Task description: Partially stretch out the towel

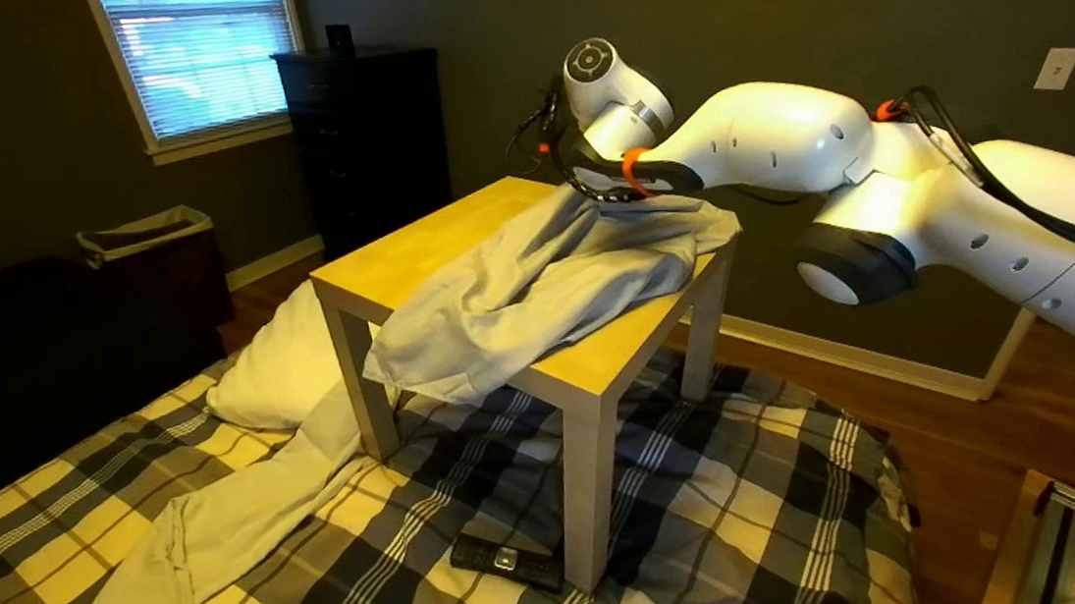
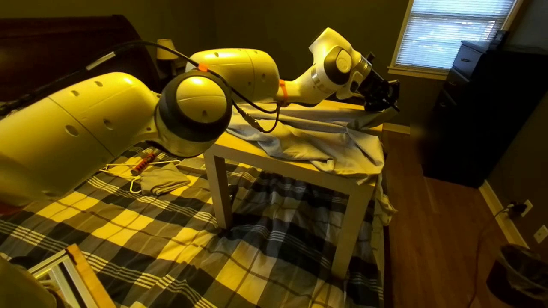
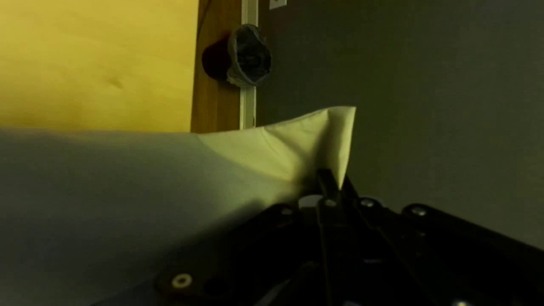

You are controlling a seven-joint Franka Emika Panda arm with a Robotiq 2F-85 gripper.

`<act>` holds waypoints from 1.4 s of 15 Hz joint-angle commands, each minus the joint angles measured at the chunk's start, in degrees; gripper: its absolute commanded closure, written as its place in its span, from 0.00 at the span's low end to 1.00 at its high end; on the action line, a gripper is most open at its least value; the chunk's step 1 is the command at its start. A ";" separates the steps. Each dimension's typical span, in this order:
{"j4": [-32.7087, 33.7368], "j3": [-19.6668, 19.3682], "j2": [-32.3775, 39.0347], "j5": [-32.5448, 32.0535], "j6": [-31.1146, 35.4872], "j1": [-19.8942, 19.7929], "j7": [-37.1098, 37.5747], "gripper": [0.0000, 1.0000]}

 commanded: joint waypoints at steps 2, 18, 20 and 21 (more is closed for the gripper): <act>3.48 -6.24 3.48 0.47 -1.40 1.30 1.09 0.68; 4.13 35.22 -8.33 2.15 -7.78 -2.63 -58.51 0.00; 3.86 36.90 -10.12 1.91 -12.89 -3.15 -64.55 0.00; 3.77 37.63 -10.92 2.01 -15.50 -3.45 -67.42 0.00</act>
